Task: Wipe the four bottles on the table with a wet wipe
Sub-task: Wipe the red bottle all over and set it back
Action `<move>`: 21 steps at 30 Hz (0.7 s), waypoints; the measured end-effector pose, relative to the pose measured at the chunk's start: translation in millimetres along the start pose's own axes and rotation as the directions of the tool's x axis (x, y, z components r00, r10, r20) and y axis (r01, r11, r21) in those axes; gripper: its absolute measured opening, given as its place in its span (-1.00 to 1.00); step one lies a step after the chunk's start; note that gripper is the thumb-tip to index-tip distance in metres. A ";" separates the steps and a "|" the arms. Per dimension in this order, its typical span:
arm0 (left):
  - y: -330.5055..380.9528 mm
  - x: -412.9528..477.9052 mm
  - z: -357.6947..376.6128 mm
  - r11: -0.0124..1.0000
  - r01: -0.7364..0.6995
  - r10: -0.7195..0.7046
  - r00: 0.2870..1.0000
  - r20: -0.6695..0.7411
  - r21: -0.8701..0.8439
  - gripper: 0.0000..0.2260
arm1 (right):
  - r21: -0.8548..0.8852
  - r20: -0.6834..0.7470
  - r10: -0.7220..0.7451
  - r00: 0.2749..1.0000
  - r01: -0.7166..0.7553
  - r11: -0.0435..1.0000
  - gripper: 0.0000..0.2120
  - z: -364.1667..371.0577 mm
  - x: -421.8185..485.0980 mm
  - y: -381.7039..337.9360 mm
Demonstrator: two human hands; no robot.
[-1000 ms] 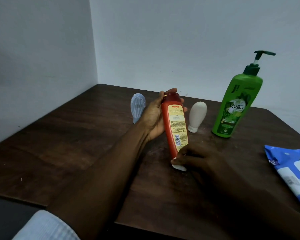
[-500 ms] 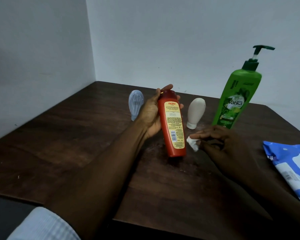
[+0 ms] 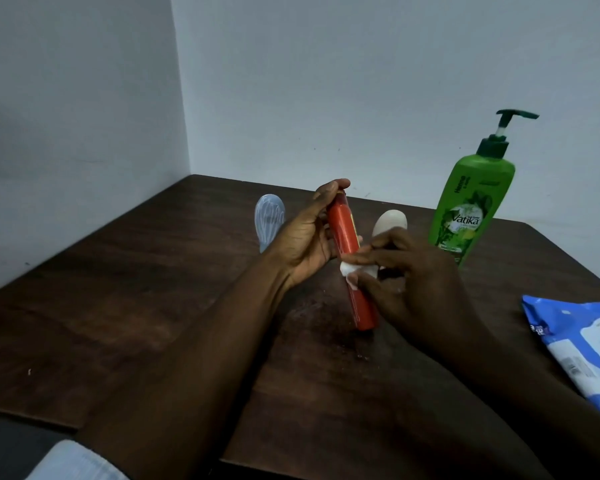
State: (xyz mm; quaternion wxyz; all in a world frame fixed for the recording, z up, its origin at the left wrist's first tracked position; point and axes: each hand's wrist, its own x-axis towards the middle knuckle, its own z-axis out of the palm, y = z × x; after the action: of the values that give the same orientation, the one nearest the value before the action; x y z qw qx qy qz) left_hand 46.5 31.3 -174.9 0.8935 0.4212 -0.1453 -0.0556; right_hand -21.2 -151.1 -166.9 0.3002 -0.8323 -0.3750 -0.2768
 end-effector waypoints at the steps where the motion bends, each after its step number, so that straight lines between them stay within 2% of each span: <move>1: 0.4 -0.6 1.9 1.000 -0.006 0.006 1.000 0.002 -0.014 -0.85 | 0.005 -0.002 0.012 1.000 -0.012 1.000 -0.78 -1.1 8.2 0.2; 8: 5.3 0.8 8.2 0.985 -0.033 0.048 0.995 0.089 -0.169 -0.80 | -0.048 -0.083 0.005 0.997 -0.009 0.999 -0.82 -3.3 65.8 3.1; 13: 6.7 0.8 3.5 0.995 -0.048 0.055 0.994 0.089 -0.088 -0.72 | -0.055 -0.061 0.043 0.997 -0.046 0.997 -0.82 -2.9 76.9 10.0; 17: 6.4 -0.6 6.9 0.993 -0.072 0.078 0.995 0.062 -0.096 -0.74 | -0.049 -0.070 0.024 0.997 -0.027 0.998 -0.82 1.2 67.4 14.0; 21: 5.0 -2.0 5.8 0.995 -0.070 0.070 0.998 -0.001 -0.069 -0.78 | -0.067 -0.020 -0.013 1.000 0.012 0.998 -0.80 2.9 39.3 16.5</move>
State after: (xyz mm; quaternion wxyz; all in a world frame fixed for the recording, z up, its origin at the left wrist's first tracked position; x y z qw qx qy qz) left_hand 42.6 30.6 -167.9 0.9089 0.3846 -0.1586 -0.0296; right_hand 14.8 -140.0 -146.6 0.2742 -0.8366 -0.3676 -0.2996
